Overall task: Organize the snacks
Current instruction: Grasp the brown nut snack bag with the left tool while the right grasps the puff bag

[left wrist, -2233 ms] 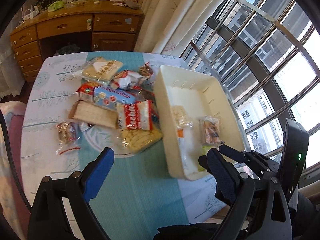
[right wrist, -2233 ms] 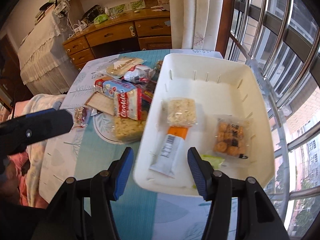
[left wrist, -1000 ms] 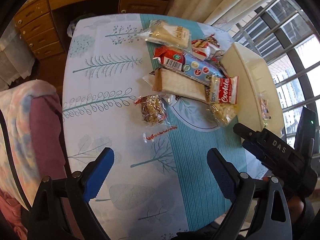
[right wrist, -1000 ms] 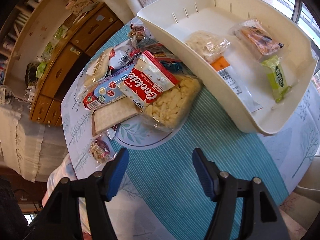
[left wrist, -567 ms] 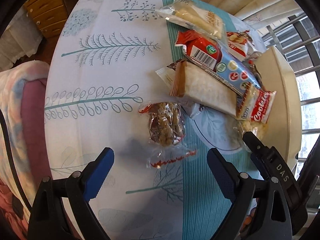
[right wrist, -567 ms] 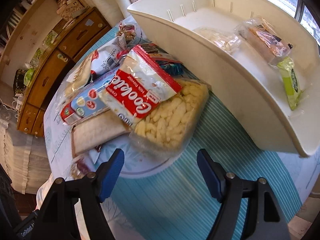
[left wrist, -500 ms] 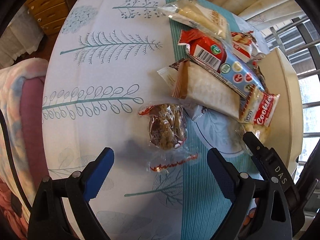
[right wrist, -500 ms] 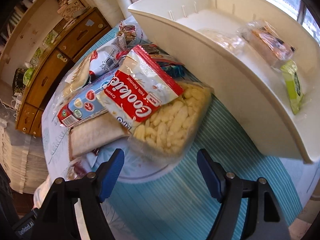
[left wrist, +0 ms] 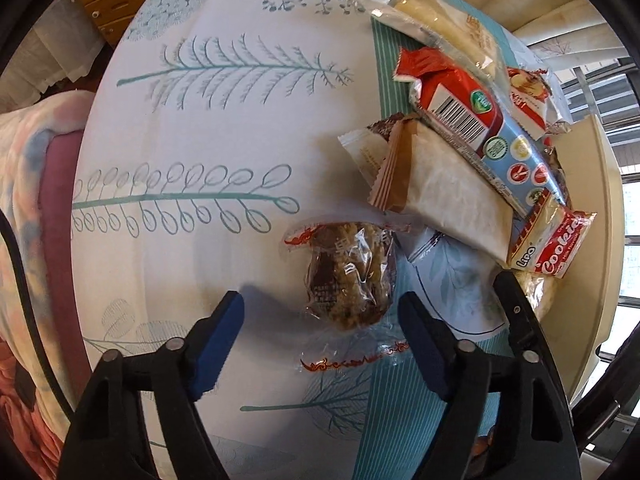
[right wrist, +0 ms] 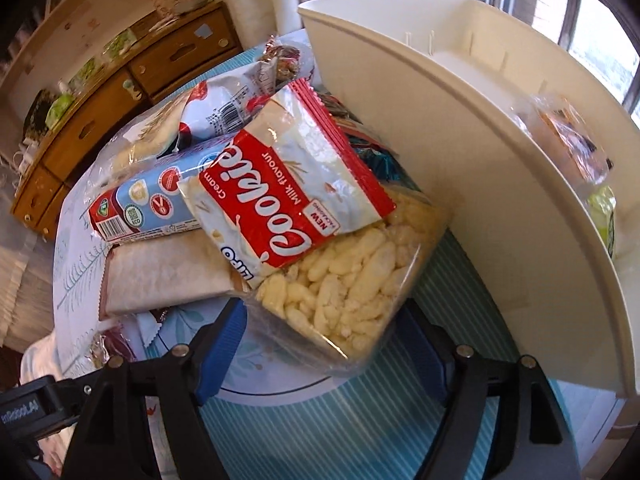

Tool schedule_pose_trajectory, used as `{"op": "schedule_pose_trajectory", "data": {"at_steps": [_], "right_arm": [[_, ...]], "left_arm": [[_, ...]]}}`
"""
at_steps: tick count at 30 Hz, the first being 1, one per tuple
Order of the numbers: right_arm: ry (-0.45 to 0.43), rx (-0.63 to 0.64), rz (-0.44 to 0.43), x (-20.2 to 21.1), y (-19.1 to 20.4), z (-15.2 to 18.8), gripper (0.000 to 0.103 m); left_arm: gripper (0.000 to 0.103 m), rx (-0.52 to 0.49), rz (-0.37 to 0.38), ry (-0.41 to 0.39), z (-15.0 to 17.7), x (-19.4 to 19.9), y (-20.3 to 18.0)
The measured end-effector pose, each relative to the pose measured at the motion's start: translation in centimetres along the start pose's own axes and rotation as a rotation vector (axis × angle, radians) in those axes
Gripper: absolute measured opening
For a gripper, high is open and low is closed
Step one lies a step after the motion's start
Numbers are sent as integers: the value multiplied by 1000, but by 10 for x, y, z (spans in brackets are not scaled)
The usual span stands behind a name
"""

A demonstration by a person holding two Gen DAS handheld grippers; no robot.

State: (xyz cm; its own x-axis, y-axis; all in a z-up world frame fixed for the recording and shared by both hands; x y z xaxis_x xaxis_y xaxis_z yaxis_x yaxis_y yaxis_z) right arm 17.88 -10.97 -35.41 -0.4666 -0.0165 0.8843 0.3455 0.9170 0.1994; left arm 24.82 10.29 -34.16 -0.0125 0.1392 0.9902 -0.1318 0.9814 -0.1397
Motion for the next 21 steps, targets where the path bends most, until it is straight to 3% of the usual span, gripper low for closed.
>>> {"op": "schedule_pose_trajectory", "data": {"at_steps": [3, 7, 13, 21], "right_arm": [[-5, 30, 6, -1, -1, -1, 77], [0, 50, 4, 0, -3, -3, 75], [32, 47, -5, 1, -7, -5, 71], [116, 57, -6, 5, -8, -3, 68]], "left_arm": [[70, 3, 3, -9, -1, -2, 0], [53, 1, 11, -10, 5, -2, -2], [40, -5, 16, -3, 9, -5, -2], [36, 17, 48, -7, 18, -3, 1]]}}
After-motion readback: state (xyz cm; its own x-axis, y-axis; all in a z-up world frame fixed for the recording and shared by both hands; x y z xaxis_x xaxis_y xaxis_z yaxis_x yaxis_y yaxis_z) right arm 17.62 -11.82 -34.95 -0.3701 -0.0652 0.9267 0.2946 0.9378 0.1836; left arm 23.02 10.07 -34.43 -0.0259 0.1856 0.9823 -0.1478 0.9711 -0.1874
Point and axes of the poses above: each gripper's, at about its wrist camera, not at the fingertips, and x roughly against the way its jaws point, y to its left, z to its underside, the point moved 3 cm from there along -x, roughly the way its jaws point, and after that the axes turned 5 degrees about -z, right-handed, at the moved point
